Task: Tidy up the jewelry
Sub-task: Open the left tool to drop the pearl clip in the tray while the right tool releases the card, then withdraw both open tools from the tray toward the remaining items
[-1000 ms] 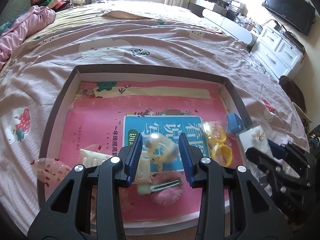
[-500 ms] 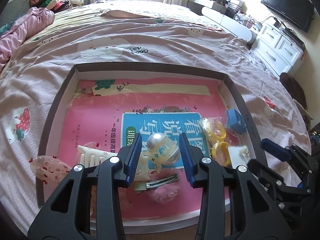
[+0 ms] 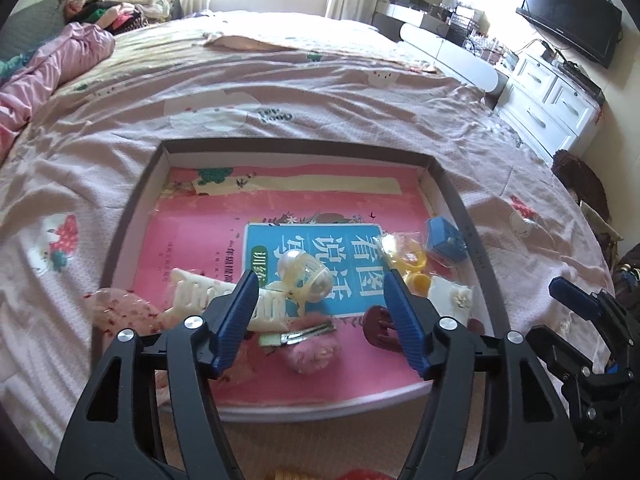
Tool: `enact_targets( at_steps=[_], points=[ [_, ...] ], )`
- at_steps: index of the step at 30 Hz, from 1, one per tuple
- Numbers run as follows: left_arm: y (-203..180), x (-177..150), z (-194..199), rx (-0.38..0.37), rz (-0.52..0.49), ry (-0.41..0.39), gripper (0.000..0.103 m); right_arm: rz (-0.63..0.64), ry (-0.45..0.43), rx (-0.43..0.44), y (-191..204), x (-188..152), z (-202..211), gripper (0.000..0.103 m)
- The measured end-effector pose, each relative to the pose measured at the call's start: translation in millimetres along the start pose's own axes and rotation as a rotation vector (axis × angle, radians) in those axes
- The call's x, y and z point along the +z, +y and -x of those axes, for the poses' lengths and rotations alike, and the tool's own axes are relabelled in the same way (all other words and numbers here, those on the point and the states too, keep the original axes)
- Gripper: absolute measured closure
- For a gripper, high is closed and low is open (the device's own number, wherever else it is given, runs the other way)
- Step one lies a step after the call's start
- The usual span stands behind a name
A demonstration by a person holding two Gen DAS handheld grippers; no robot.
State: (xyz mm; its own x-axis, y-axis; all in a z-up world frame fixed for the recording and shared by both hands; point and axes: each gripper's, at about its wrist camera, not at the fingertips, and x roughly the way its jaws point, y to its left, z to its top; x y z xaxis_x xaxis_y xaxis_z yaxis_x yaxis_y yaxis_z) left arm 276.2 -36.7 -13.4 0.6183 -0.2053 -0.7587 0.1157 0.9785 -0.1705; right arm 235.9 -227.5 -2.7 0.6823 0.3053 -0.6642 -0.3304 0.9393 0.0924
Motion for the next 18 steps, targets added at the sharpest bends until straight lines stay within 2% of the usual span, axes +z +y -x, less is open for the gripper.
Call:
enact_targets(
  at_steps=[3, 6, 7, 8, 11, 13, 18],
  points=[
    [-0.1, -2.3, 16.4, 0.007, 0.008, -0.028, 0.037, -0.001, -0.006, 0.0, 0.0, -0.9, 8.2, 0.027],
    [-0.2, -6.3, 30.5, 0.009, 0.018, -0.046, 0.034, -0.008, -0.025, 0.003, -0.3, -2.3, 19.1, 0.022],
    [-0.3, -7.4, 34.3, 0.012, 0.019, -0.051, 0.027, -0.009, -0.029, 0.006, 0.1, -2.6, 22.5, 0.022],
    [-0.2, -9.5, 39.6, 0.018, 0.022, -0.058, 0.025, -0.007, -0.032, 0.008, 1.0, -2.9, 25.8, 0.022],
    [-0.7, -15.8, 52.8, 0.018, 0.031, -0.075, 0.023, -0.003, -0.046, 0.012, 2.9, -3.8, 35.0, 0.021],
    [-1.2, -20.5, 61.4, 0.022, 0.034, -0.087, 0.018, 0.0, -0.052, 0.016, 4.4, -4.0, 40.3, 0.021],
    [0.2, -30.6, 78.2, 0.031, 0.046, -0.107, 0.017, 0.012, -0.078, 0.028, 9.4, -6.7, 55.7, 0.016]
  ],
)
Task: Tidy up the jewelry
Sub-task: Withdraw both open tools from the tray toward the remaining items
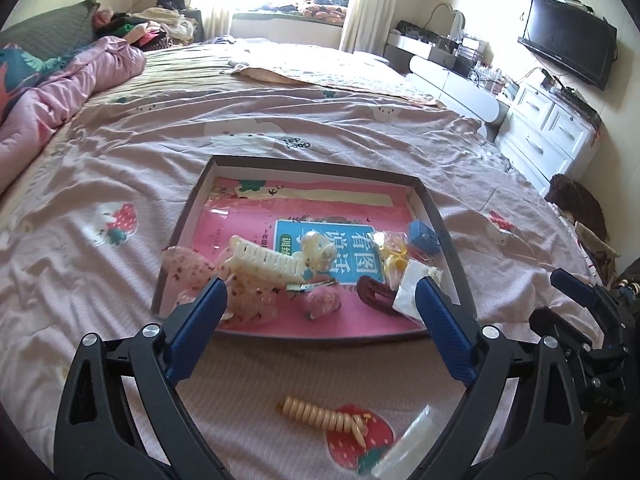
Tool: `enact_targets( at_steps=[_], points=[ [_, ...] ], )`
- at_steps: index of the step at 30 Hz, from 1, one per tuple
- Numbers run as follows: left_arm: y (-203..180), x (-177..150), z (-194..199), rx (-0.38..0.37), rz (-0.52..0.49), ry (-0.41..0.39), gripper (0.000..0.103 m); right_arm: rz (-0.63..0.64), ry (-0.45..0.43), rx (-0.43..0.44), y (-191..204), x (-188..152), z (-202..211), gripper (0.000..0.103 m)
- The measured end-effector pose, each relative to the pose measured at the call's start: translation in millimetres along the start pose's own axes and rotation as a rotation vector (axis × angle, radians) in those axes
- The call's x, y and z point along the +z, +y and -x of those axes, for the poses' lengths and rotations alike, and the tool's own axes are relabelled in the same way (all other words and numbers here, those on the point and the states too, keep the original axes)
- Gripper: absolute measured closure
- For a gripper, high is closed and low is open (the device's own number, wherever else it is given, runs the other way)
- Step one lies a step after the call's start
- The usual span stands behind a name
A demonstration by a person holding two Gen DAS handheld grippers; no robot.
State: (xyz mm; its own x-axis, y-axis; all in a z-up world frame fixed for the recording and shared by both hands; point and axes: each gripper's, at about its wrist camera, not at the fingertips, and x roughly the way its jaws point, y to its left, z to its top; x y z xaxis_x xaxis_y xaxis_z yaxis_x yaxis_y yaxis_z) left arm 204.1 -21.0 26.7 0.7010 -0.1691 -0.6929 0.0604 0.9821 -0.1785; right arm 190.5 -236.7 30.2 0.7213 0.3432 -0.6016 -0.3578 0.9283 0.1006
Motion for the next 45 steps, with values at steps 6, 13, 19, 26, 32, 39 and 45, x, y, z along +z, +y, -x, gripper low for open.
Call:
enact_targets(
  at_steps=[6, 13, 19, 26, 32, 39, 45],
  points=[
    [5.6, -11.9, 13.1, 0.023, 0.012, -0.005, 0.017, 0.017, -0.01, 0.015, 6.6, -2.4, 14.0, 0.015],
    [10.2, -29.2, 20.9, 0.05, 0.012, 0.011, 0.017, 0.047, 0.013, 0.032, 14.5, -17.3, 19.5, 0.014],
    [14.1, -44.1, 23.9, 0.071, 0.015, 0.031, 0.017, 0.06, 0.051, 0.064, 22.6, -34.0, 14.3, 0.013],
    [19.7, -60.9, 23.4, 0.103, 0.028, 0.062, 0.017, 0.115, 0.106, 0.101, 44.0, -59.2, 2.7, 0.012],
    [23.0, -73.5, 21.7, 0.115, 0.039, 0.095, 0.017, 0.162, 0.156, 0.145, 63.8, -76.7, -7.8, 0.01],
    [27.4, -83.4, 11.5, 0.118, 0.056, 0.158, 0.017, 0.207, 0.204, 0.177, 83.6, -93.5, -22.5, 0.007],
    [26.5, -88.6, -2.2, 0.091, 0.071, 0.208, 0.017, 0.216, 0.236, 0.18, 89.5, -98.5, -39.8, 0.007]
  ],
)
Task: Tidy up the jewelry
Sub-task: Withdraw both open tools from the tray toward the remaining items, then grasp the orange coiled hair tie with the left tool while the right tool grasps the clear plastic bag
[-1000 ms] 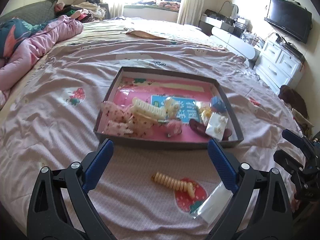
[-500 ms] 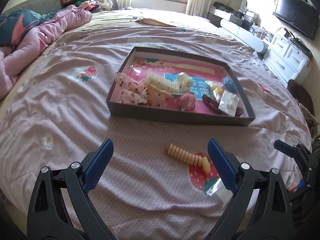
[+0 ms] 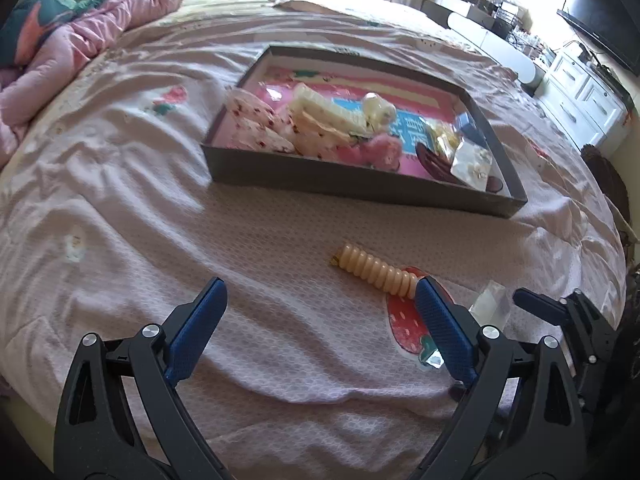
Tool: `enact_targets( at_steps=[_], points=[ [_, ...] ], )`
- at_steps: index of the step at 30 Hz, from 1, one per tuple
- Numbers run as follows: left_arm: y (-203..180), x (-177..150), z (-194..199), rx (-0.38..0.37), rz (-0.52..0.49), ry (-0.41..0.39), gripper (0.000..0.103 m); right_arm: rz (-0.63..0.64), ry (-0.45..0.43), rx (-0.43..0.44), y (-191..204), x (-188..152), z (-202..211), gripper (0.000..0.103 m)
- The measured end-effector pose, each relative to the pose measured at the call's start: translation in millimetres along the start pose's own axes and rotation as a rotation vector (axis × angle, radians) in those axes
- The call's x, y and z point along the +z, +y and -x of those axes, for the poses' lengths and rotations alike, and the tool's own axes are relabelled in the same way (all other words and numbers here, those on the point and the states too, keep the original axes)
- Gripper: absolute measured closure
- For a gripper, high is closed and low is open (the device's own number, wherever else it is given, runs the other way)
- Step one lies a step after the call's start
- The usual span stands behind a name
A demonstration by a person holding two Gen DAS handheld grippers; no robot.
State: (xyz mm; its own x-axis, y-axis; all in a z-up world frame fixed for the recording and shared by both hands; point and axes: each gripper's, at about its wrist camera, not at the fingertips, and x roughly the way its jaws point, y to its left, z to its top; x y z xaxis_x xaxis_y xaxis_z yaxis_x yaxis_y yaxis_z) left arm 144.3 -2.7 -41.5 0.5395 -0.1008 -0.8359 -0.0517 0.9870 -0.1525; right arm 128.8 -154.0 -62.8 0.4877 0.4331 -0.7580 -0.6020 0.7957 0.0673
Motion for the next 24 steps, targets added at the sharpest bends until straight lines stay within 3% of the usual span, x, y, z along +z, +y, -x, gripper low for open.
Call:
enact_targets(
  at_steps=[5, 7, 10, 15, 18, 24],
  points=[
    [-5.5, -2.7, -12.8, -0.048, 0.009, 0.043, 0.018, -0.003, 0.006, -0.007, -2.5, -3.3, -13.2, 0.008],
    [-7.2, -3.1, -19.0, -0.08, 0.021, 0.066, 0.029, 0.001, 0.002, -0.024, -4.6, -5.7, -15.3, 0.016],
    [-7.1, -2.6, -27.7, -0.118, 0.047, 0.096, 0.037, 0.003, -0.011, -0.033, -12.7, -8.0, -12.4, 0.017],
    [-7.4, 3.5, -35.7, -0.169, 0.099, 0.113, 0.042, -0.033, -0.026, -0.077, -34.6, -11.7, -3.7, 0.017],
    [-12.5, 8.6, -40.7, -0.171, 0.104, 0.116, 0.051, -0.076, -0.035, -0.097, -50.2, -12.5, 1.3, 0.017],
    [-28.0, 22.1, -54.8, -0.152, 0.088, 0.124, 0.052, -0.139, -0.062, -0.119, -75.0, -12.5, 14.6, 0.017]
  ],
)
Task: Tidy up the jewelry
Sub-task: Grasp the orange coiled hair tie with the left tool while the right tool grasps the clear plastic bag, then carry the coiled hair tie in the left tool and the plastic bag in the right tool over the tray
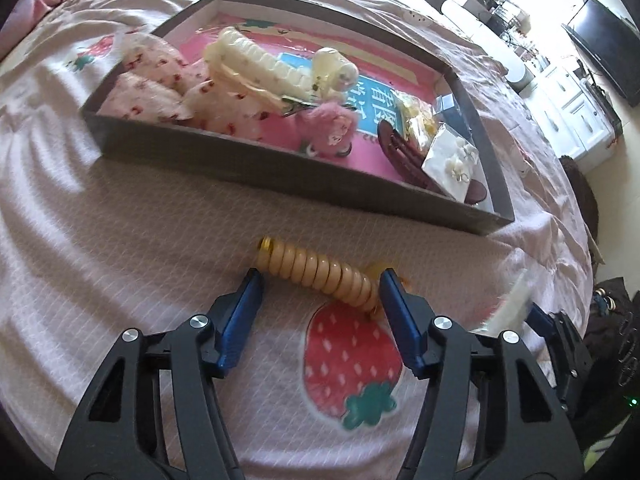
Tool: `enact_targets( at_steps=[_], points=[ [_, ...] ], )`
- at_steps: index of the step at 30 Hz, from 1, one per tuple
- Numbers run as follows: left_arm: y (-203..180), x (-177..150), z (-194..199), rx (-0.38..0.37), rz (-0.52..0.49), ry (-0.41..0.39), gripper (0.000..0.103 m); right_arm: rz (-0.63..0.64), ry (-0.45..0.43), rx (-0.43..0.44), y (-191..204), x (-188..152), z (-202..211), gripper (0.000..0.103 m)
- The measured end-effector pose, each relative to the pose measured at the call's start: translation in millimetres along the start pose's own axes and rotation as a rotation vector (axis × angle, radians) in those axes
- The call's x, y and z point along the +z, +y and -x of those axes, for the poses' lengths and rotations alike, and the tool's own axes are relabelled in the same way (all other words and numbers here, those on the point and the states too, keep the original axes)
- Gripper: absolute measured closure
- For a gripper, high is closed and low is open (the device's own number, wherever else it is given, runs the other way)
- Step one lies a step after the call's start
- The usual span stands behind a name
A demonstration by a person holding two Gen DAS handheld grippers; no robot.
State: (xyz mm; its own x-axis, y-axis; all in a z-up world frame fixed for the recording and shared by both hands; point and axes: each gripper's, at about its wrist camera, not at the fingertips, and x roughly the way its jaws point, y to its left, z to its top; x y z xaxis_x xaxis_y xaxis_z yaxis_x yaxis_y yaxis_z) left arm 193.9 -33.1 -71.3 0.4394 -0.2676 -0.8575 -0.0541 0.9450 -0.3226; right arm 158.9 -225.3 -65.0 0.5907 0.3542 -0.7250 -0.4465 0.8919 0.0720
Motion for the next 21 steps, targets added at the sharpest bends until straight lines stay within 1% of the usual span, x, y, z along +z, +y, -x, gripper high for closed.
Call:
enact_targets(
  at_steps=[2, 3, 4, 5, 6, 7, 9, 11, 15, 21],
  points=[
    [-4.5, 4.7, -4.7, 0.014, -0.008, -0.003, 0.061, -0.01, -0.008, -0.009, -5.6, 0.3, 3.0, 0.017],
    [-6.9, 6.8, -7.0, 0.023, -0.013, -0.005, 0.064, -0.015, -0.01, -0.01, -7.1, 0.5, 4.1, 0.017],
    [-7.7, 8.0, -8.4, 0.024, -0.015, -0.004, 0.07, -0.019, -0.013, -0.012, -8.5, 0.8, 5.2, 0.017],
    [-8.8, 9.2, -9.7, 0.029, -0.017, -0.008, 0.072, -0.024, -0.018, -0.015, -11.1, 1.1, 7.0, 0.017],
    [-9.5, 9.5, -9.5, 0.03, -0.02, -0.017, 0.08, -0.027, -0.02, -0.017, -11.8, 1.5, 8.2, 0.017],
    [-9.9, 9.7, -9.1, 0.03, -0.024, -0.021, 0.085, -0.031, -0.024, -0.017, -13.1, 1.6, 10.2, 0.017],
    [-11.9, 7.7, -4.0, 0.001, -0.032, -0.026, 0.085, -0.035, -0.032, -0.019, -14.0, 3.6, 12.8, 0.017],
    [-15.0, 4.9, 1.7, -0.007, -0.053, -0.038, 0.091, -0.038, -0.04, -0.019, -15.3, 5.6, 15.2, 0.017],
    [-20.2, 0.1, 19.1, -0.039, -0.077, -0.071, 0.09, -0.039, -0.056, -0.017, -16.1, 10.8, 20.0, 0.017],
    [-28.4, -0.4, 44.9, -0.045, -0.127, -0.135, 0.09, -0.03, -0.076, -0.016, -14.9, 19.8, 27.4, 0.017]
  ],
)
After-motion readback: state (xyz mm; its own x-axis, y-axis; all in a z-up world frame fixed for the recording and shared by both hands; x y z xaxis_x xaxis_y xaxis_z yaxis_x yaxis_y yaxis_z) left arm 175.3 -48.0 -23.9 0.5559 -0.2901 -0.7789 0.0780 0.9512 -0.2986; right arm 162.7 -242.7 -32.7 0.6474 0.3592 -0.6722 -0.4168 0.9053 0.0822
